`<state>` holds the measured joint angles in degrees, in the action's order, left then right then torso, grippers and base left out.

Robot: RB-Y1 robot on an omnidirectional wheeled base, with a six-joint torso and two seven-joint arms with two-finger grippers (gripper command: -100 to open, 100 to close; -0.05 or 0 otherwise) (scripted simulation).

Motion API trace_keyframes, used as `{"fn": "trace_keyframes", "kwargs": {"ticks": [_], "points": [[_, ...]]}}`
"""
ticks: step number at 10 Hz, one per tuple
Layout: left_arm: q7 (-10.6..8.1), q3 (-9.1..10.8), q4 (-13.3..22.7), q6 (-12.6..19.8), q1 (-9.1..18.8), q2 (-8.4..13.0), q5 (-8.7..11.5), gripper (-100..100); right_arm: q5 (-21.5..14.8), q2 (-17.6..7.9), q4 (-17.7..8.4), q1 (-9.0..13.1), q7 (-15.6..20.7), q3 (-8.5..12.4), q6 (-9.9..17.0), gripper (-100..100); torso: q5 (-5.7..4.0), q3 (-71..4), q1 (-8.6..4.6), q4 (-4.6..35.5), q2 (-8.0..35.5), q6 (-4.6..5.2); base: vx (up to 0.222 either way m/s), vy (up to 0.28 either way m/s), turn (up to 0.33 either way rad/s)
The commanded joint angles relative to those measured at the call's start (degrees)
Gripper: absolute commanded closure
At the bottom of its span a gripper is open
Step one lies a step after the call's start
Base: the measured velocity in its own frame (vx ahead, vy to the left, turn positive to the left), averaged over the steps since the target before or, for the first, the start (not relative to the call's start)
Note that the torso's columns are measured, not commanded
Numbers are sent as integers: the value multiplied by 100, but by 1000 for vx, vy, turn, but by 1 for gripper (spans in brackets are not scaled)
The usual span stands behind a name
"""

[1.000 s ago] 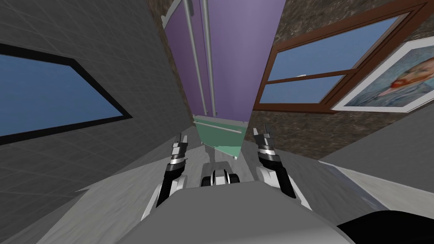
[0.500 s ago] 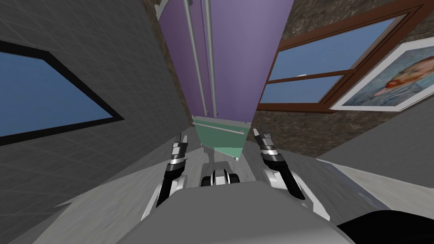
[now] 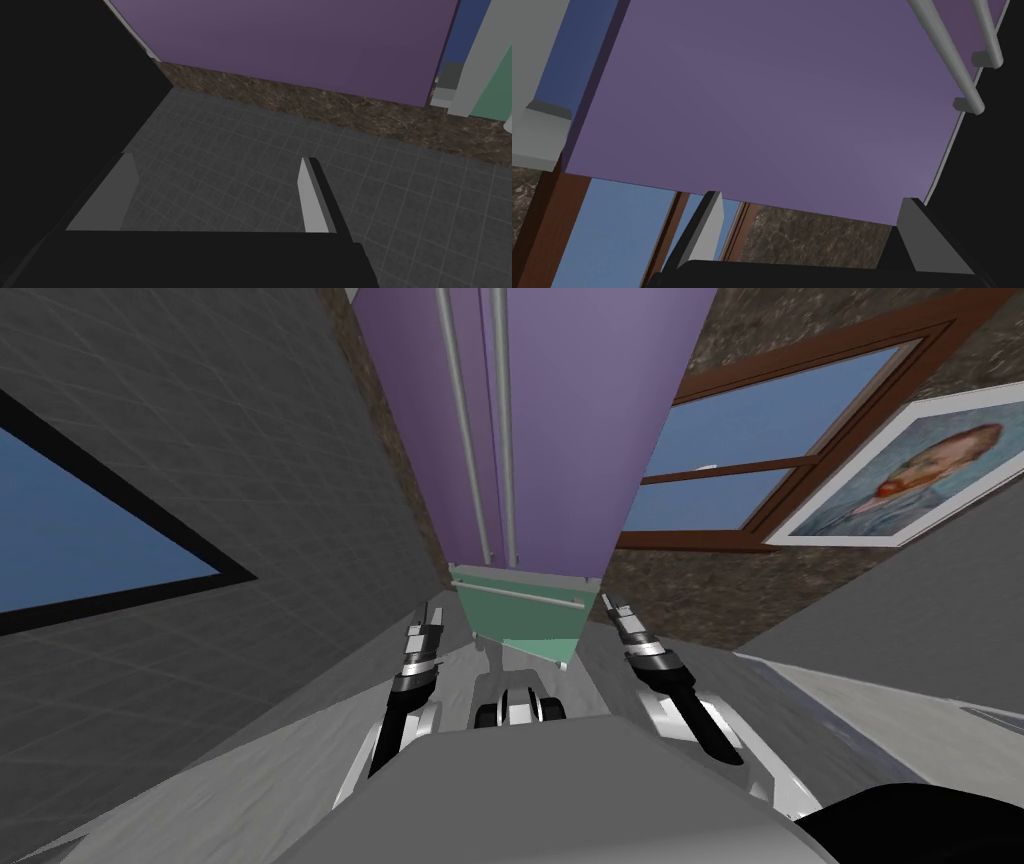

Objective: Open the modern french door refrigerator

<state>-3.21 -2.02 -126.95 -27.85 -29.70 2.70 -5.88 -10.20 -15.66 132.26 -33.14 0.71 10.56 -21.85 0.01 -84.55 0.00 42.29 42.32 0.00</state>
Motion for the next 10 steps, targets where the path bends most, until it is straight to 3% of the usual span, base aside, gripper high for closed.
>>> {"fn": "trace_keyframes", "kwargs": {"ticks": [1, 2, 10], "points": [[0, 0, 0, 0, 0, 0, 0, 0, -456, -305, 13, -105, 307, 242, 128, -100, 0, -4, 5, -2, -9, 0, 144, 160, -125], [0, 0, 0, 0, -1, 0, 0, 0, -511, -305, 13, -105, 307, 242, 128, -100, 0, -9, -2, -4, -15, 0, 98, 115, -58], [0, 0, 0, 0, -1, 0, 0, 0, -1923, -1217, -15, -404, 1234, 939, 508, -100, -1, -7, -2, -3, -11, 0, 125, 179, -114]]}}
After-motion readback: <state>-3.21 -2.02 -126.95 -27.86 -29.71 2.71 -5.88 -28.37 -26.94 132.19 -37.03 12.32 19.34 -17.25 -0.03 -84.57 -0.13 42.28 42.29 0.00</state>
